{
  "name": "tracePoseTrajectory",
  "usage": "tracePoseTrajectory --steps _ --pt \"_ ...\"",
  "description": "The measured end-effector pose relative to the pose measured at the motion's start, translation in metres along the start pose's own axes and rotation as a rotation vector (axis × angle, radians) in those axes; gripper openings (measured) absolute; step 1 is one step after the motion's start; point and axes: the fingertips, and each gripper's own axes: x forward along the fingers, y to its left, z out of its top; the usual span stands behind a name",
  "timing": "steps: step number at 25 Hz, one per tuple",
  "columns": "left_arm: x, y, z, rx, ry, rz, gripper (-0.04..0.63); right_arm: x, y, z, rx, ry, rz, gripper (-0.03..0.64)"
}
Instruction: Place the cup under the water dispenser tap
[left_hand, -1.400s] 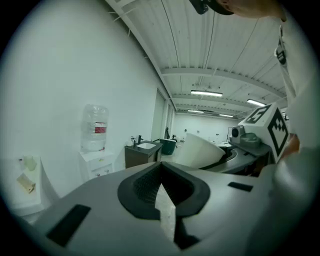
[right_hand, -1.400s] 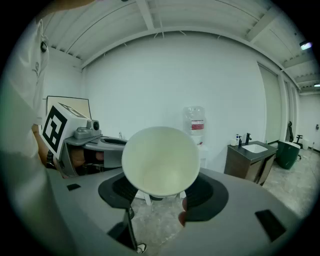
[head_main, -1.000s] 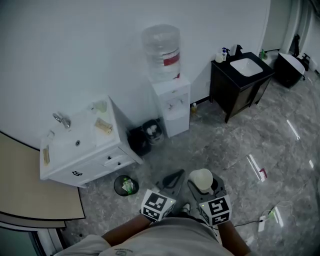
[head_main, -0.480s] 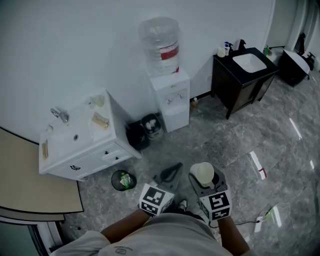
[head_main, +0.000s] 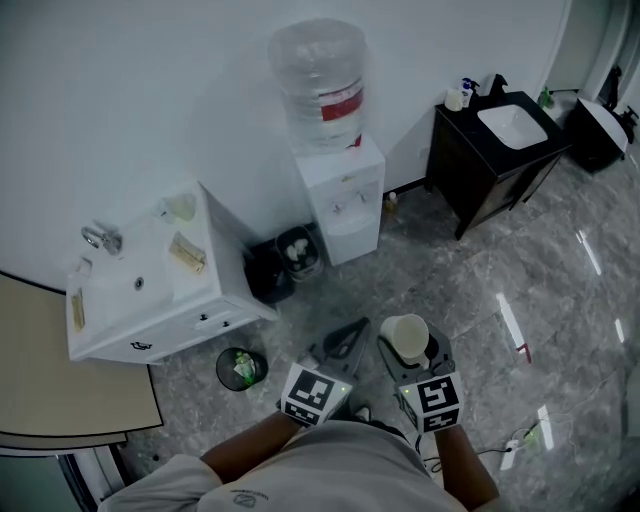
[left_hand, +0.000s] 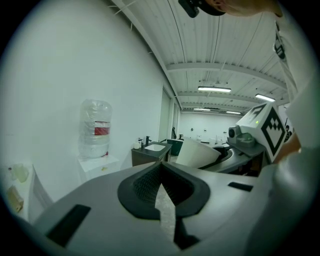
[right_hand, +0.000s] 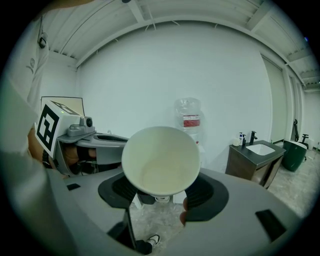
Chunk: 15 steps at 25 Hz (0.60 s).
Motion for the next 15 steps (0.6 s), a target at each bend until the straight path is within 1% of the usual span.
tracePoseTrajectory --steps 7,11,15 --pt "0.068 0.086 0.016 -0.005 -0.015 -0.047 0.006 0.100 -0.049 0.038 0.004 -0.006 -0.047 0.278" --pt "0.099 0.120 0.024 -0.003 -0.016 -0.070 0.005 0.143 -0.075 0.053 0.007 0.000 -0.066 0.278" --pt "0.130 0.141 0.033 0.005 -0.027 -0.081 0.005 0.178 -0.106 0.060 -0.010 0.008 -0.076 0.278"
